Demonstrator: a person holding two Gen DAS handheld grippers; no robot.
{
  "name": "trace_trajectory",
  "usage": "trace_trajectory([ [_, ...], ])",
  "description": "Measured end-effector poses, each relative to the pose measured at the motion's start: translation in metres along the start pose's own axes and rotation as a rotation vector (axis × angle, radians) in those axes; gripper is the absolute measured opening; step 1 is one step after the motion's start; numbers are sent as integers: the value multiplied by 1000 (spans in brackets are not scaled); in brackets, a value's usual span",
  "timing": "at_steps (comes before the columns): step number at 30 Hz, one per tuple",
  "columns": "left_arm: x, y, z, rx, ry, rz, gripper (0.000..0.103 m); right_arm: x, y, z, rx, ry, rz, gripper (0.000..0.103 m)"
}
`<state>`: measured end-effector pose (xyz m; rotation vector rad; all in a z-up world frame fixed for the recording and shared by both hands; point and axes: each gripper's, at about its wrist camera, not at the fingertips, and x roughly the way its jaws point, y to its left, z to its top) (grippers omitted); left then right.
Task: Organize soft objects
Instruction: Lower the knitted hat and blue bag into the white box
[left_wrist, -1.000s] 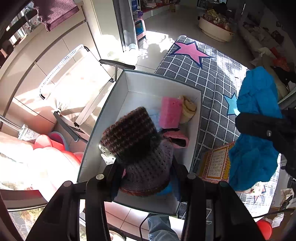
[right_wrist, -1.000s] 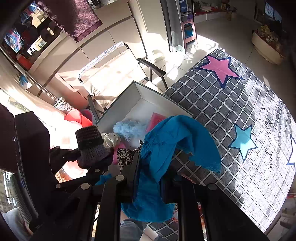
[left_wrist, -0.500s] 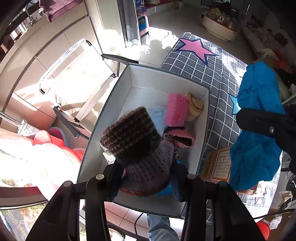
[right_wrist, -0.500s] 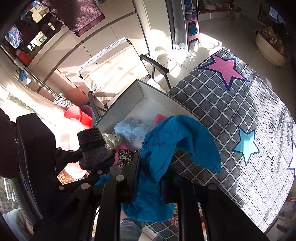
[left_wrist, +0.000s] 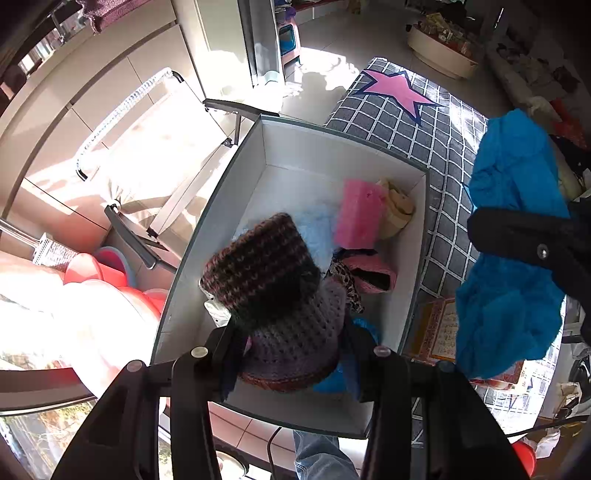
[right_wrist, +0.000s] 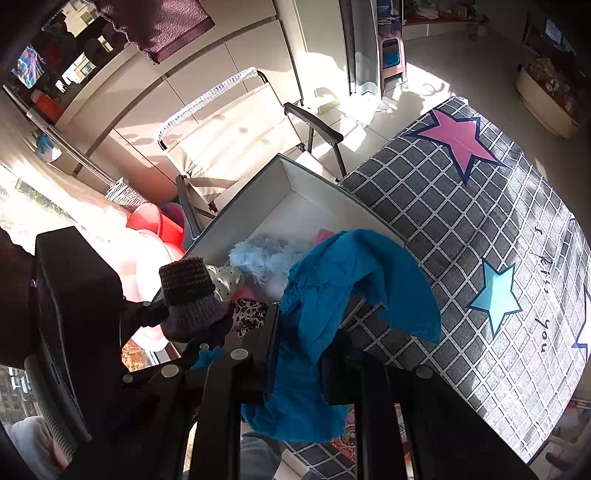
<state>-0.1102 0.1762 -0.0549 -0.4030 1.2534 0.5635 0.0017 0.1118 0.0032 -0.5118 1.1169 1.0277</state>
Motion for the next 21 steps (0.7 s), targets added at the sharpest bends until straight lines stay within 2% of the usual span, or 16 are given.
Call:
trace_trajectory([
  [19, 12, 7, 1, -17, 23, -4, 49, 12, 3, 9, -8, 18, 0, 19],
  [21, 11, 8, 1, -21, 9, -21, 53, 13, 3, 10, -13, 18, 1, 19],
])
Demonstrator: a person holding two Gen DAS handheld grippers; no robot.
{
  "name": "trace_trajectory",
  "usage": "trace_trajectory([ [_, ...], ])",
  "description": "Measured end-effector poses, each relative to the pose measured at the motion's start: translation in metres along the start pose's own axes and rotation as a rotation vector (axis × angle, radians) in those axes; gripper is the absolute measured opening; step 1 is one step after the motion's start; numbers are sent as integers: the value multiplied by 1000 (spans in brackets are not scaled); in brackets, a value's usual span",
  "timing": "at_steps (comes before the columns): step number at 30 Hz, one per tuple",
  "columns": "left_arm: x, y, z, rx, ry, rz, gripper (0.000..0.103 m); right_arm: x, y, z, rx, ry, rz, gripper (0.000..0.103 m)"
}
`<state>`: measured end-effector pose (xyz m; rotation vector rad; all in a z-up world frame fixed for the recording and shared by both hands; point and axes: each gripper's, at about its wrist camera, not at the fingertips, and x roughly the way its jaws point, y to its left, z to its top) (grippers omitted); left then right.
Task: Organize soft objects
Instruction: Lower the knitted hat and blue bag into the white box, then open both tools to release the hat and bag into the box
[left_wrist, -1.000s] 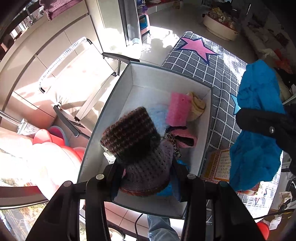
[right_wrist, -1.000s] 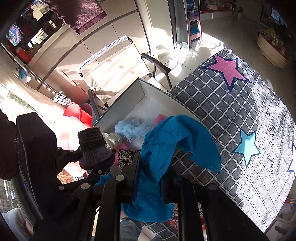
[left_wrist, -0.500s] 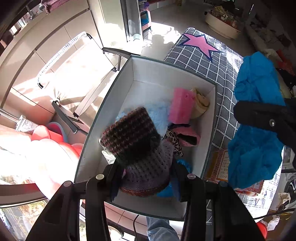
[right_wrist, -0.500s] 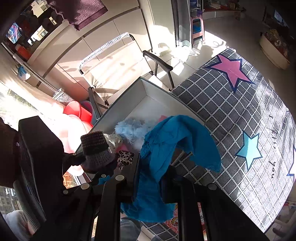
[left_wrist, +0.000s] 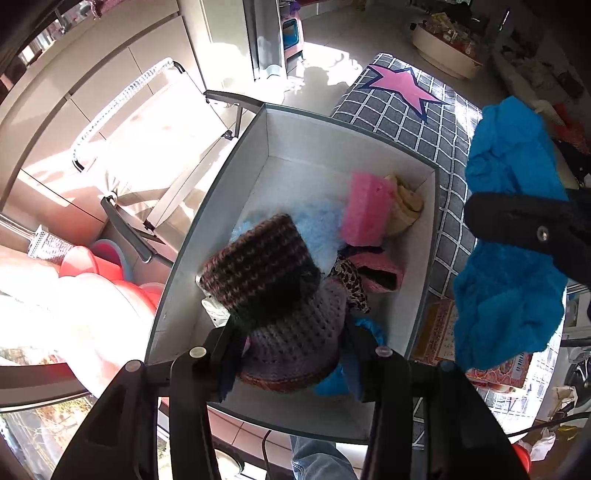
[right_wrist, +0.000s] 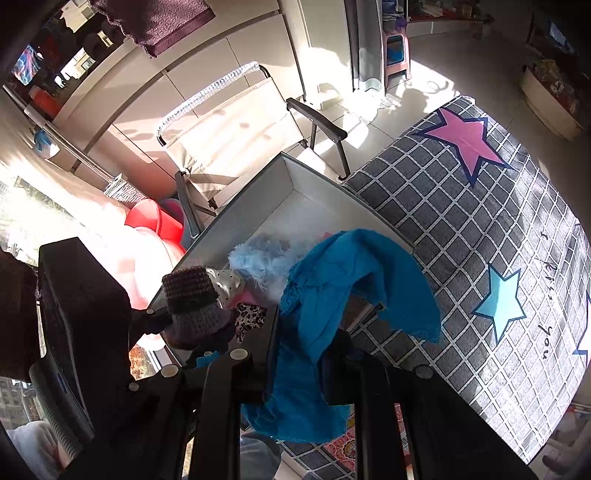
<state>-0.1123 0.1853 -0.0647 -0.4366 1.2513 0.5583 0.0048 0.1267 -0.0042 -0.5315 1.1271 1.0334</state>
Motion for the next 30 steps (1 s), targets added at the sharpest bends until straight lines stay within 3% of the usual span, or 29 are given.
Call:
trace_trajectory([
  [2, -1, 0, 0, 2, -14, 0, 67, 1, 2, 2, -14, 1, 16, 19],
  [4, -1, -1, 1, 16, -19, 23, 80, 1, 3, 4, -29, 1, 28, 36],
  [6, -1, 4, 2, -10, -20, 28, 81, -1, 1, 5, -27, -8, -9, 81],
  [8, 0, 7, 3, -7, -19, 57, 81, -6, -6, 4, -9, -28, -8, 95],
  [12, 0, 6, 3, -15, -14, 54, 81, -17, -12, 2, 7, -48, -36, 96],
  [16, 3, 9, 3, -77, 23, -61, 81, -25, -14, 1, 23, -59, -55, 96],
  [18, 1, 7, 3, -71, 23, -46, 81, -25, -14, 0, 31, -52, -54, 103],
  [22, -3, 2, 1, -56, 11, 0, 81, -25, -15, -2, 34, -49, -66, 102],
  [30, -4, 4, -2, -63, 18, 9, 81, -25, -11, -3, 32, -46, -62, 102],
])
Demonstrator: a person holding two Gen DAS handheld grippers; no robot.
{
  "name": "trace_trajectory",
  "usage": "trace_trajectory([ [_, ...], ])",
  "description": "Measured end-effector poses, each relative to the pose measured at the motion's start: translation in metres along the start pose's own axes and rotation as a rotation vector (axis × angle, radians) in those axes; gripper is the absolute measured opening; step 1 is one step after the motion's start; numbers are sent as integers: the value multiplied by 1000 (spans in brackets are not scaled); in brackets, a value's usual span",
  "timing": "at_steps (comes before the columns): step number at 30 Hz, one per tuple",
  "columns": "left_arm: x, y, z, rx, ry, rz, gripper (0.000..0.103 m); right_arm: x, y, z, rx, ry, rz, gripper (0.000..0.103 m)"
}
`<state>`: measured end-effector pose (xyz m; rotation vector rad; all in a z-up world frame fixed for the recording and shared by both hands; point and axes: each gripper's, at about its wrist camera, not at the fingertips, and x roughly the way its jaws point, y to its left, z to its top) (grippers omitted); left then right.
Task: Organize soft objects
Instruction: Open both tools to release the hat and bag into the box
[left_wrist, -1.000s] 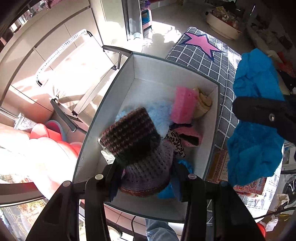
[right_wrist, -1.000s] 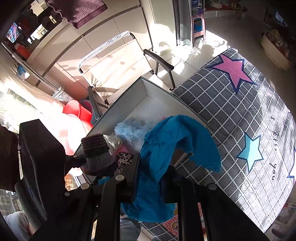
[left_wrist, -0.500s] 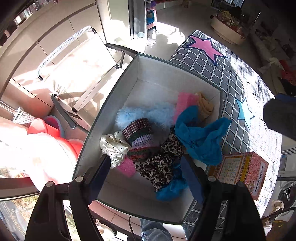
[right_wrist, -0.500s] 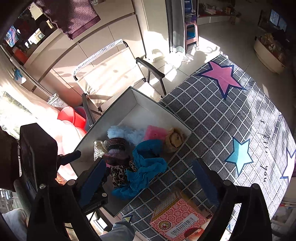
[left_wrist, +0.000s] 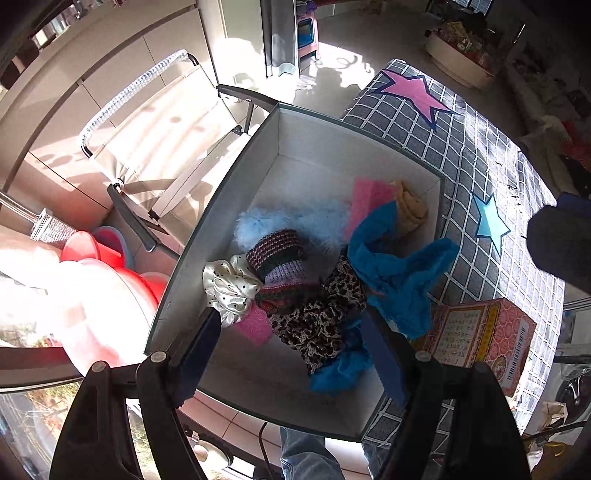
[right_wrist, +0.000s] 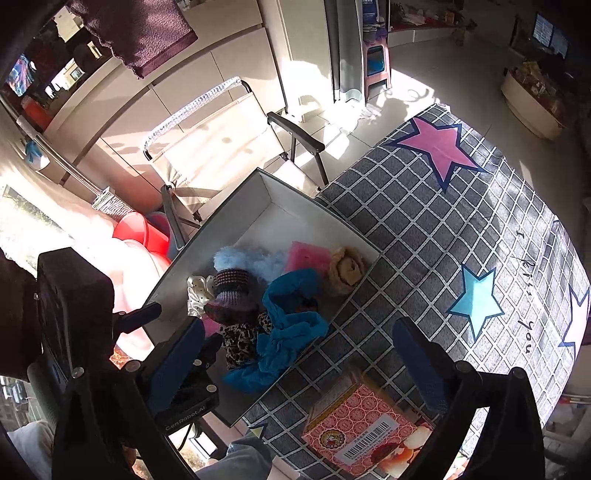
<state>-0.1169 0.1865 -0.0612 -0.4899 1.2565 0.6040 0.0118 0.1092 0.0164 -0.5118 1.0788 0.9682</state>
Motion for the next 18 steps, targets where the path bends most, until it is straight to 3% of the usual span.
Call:
trace_trajectory([
  [18, 1, -3, -3, 6, 14, 3, 82, -4, 0, -4, 8, -2, 1, 102],
])
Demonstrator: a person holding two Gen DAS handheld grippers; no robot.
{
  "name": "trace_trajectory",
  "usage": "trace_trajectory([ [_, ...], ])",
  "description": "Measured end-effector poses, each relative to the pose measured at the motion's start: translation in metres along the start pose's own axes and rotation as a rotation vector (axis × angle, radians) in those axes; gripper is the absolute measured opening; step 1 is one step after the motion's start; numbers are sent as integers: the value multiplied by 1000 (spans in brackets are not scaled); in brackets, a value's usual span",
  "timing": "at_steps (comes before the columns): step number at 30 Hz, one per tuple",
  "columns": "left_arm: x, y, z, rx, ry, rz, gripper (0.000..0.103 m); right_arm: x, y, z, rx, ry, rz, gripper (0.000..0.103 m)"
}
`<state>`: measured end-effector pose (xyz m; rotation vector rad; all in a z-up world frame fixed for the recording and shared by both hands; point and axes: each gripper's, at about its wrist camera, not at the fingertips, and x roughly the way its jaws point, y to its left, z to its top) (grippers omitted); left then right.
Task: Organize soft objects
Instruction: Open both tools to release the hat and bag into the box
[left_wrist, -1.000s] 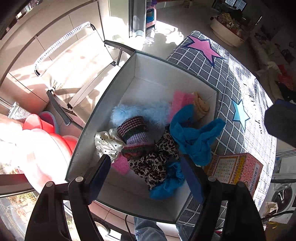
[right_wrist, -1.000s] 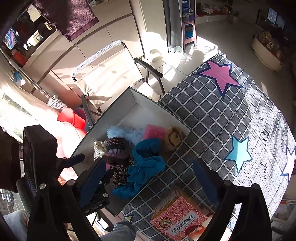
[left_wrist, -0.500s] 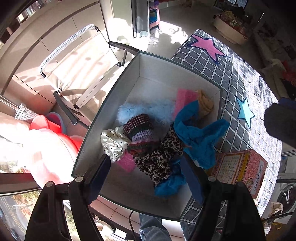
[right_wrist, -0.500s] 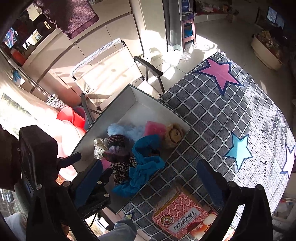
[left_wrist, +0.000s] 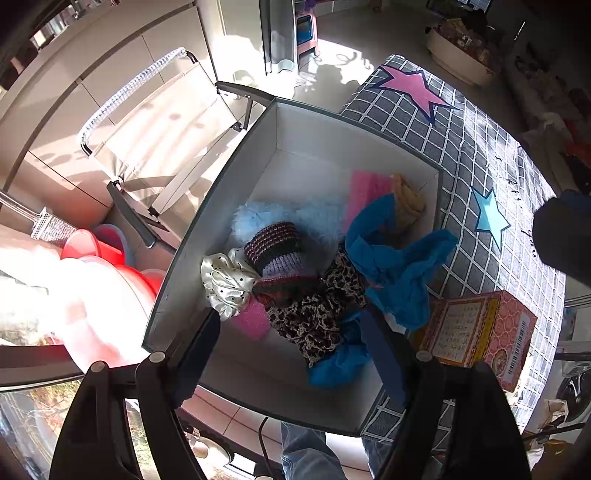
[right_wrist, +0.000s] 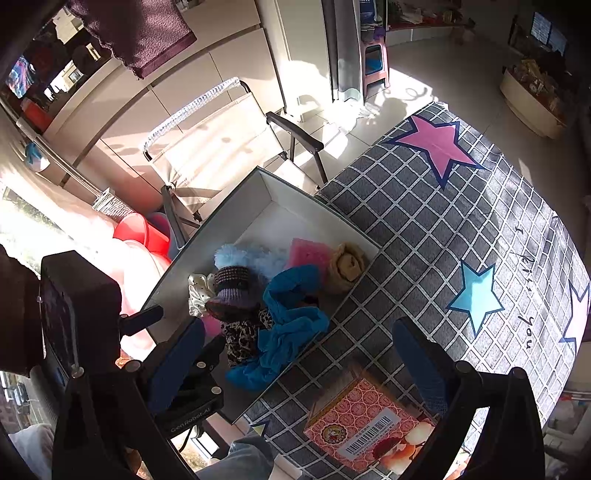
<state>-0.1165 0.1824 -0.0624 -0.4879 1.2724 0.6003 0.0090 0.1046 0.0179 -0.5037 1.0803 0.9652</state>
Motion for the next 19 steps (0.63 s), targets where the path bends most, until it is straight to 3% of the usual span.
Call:
trace_trajectory([
  [14, 0, 0, -3, 8, -3, 22, 84, -2, 1, -3, 1, 2, -1, 102],
  [19, -10, 3, -5, -4, -52, -33, 84, -3, 1, -6, 2, 4, -1, 102],
])
